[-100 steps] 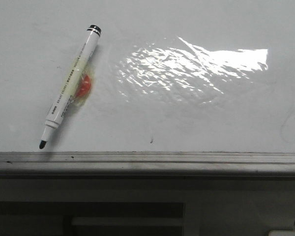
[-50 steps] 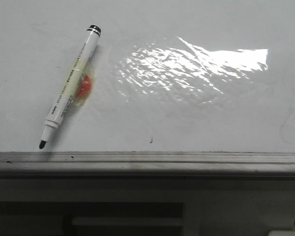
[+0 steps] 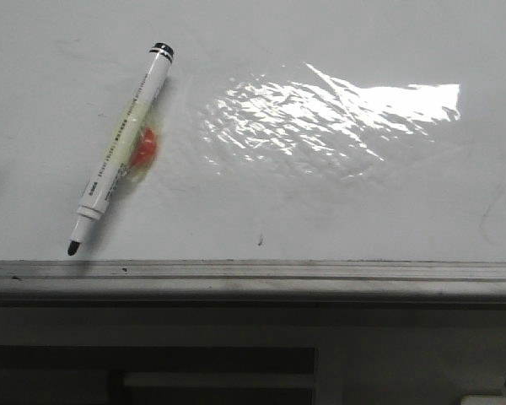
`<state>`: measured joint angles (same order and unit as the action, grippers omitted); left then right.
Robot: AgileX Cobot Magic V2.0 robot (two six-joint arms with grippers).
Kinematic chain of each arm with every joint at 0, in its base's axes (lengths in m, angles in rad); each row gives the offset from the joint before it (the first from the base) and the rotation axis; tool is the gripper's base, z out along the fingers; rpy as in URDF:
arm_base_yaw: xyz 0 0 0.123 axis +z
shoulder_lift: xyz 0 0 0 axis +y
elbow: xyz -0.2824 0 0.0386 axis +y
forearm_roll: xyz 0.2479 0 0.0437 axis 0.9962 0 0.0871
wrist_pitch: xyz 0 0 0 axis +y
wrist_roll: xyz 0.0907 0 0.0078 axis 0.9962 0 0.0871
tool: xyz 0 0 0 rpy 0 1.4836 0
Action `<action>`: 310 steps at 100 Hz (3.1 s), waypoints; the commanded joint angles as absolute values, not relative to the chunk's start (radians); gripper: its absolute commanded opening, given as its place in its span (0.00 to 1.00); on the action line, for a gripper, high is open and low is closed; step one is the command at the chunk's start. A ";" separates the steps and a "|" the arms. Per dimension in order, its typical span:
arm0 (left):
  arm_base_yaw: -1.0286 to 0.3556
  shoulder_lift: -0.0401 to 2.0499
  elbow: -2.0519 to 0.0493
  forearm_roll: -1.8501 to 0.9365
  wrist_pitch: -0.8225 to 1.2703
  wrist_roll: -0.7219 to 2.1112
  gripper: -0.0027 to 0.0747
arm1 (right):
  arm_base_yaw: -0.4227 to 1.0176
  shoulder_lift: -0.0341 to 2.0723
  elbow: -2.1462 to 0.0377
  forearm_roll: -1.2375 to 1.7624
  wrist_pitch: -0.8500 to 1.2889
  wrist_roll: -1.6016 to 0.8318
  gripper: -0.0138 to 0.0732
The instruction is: Write number 9 on whiteboard
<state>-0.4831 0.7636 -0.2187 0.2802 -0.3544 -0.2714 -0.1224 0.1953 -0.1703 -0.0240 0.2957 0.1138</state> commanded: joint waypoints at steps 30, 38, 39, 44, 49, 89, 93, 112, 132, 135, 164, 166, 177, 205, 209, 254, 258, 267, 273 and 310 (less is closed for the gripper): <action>-0.746 0.972 -0.253 0.207 -0.528 -0.336 0.53 | -0.119 0.214 -0.206 -0.025 0.216 0.108 0.09; -0.750 0.992 -0.253 0.214 -0.535 -0.336 0.53 | -0.119 0.214 -0.206 -0.025 0.216 0.108 0.09; -0.750 0.995 -0.253 0.214 -0.535 -0.336 0.53 | -0.119 0.214 -0.206 -0.025 0.216 0.108 0.09; -0.750 1.007 -0.253 0.216 -0.535 -0.336 0.53 | -0.119 0.214 -0.206 -0.025 0.216 0.108 0.09; -0.750 1.022 -0.253 0.216 -0.539 -0.336 0.53 | -0.119 0.214 -0.206 -0.025 0.216 0.108 0.09; -0.746 1.194 -0.253 0.187 -0.668 -0.336 0.52 | -0.078 0.214 -0.206 -0.025 0.219 0.108 0.09; -0.746 1.205 -0.253 0.176 -0.672 -0.336 0.49 | -0.066 0.214 -0.206 -0.025 0.219 0.108 0.09; -0.746 1.222 -0.253 0.155 -0.672 -0.336 0.15 | 0.031 0.223 -0.206 0.013 0.249 0.108 0.09; -0.746 1.219 -0.253 0.157 -0.672 -0.336 0.01 | 0.197 0.242 -0.213 0.018 0.270 0.108 0.09; -0.746 1.217 -0.253 0.161 -0.672 -0.336 0.01 | 0.225 0.253 -0.222 0.018 0.281 0.108 0.09; -0.746 1.088 -0.255 0.400 -0.631 -0.336 0.01 | 0.452 0.493 -0.351 0.018 0.349 0.014 0.09; -0.746 1.077 -0.258 0.415 -0.608 -0.334 0.01 | 0.473 0.514 -0.360 0.018 0.346 0.000 0.09; -0.746 1.036 -0.271 0.540 -0.523 -0.336 0.01 | 0.599 0.628 -0.444 0.018 0.322 -0.038 0.10; -0.746 1.018 -0.271 0.759 -0.572 -0.330 0.01 | 0.904 0.864 -0.672 0.010 0.297 -0.038 0.71; -0.746 1.018 -0.271 0.769 -0.586 -0.330 0.01 | 0.921 0.894 -0.697 0.010 0.301 -0.038 0.71; -0.746 1.018 -0.271 0.828 -0.624 -0.321 0.01 | 0.970 1.043 -0.792 0.046 0.251 -0.036 0.44; -0.746 1.018 -0.271 0.830 -0.624 -0.321 0.01 | 0.973 1.046 -0.792 0.046 0.238 -0.036 0.39; -0.746 1.018 -0.271 0.830 -0.624 -0.321 0.01 | 0.973 1.048 -0.792 0.046 0.236 -0.036 0.29; -0.746 1.018 -0.271 0.830 -0.624 -0.321 0.01 | 0.973 1.050 -0.792 0.049 0.242 -0.036 0.22; -0.789 1.018 -0.271 0.780 -0.613 -0.321 0.29 | 0.974 1.054 -0.792 0.049 0.257 -0.036 0.10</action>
